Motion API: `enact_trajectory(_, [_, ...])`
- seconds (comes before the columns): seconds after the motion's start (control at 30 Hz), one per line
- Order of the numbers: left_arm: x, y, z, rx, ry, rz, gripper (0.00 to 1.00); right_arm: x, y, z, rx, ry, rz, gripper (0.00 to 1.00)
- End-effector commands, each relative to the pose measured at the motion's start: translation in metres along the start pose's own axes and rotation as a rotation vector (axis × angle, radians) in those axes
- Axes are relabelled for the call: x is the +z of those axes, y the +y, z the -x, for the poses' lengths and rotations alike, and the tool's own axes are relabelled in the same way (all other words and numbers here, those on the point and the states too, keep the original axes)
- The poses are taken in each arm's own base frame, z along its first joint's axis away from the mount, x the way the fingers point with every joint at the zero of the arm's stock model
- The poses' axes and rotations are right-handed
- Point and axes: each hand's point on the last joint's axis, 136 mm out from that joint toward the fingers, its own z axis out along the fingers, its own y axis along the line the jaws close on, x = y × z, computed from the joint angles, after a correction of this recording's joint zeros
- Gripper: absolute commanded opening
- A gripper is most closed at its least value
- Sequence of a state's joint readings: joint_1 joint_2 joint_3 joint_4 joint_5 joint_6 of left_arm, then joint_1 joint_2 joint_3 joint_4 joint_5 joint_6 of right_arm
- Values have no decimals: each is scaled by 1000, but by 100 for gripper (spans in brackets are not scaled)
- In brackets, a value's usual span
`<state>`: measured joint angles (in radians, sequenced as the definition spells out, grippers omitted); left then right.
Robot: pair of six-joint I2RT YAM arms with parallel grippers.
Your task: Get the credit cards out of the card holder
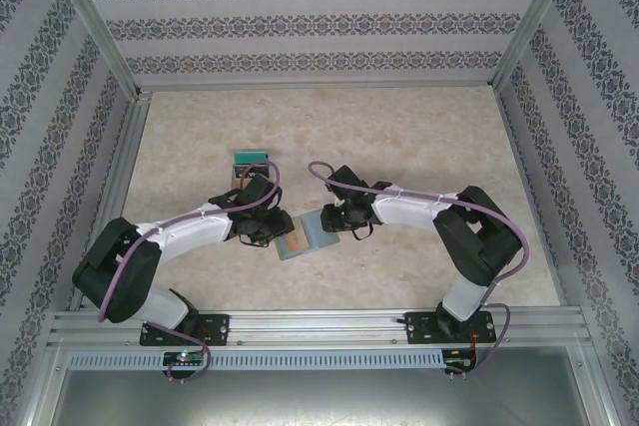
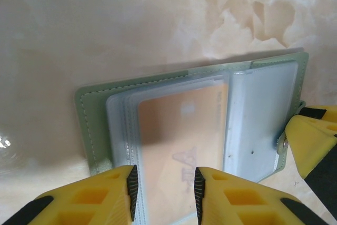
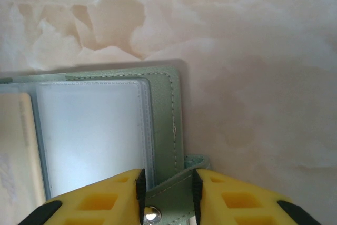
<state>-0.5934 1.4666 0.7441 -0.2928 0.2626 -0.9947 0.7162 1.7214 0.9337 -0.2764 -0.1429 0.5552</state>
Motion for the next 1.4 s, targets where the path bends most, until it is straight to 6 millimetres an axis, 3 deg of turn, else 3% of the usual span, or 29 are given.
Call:
enact_trajectory(0.0, [4,-6,2,13,14,-15,36,10,-7,-20,16,63,-31,33])
enact_trajectory(0.3, [11,4,-3,0,45,31,36,10,-7,-20,15,62,-31,33])
enact_trajectory(1.0, [8,-28,0,64,35,-99,40,11,-7,-21,20,66,-31,33])
enact_trajectory(1.37, [-6,-8,4,52,-6,26,42,11,-7,-22,19,66,-32,33])
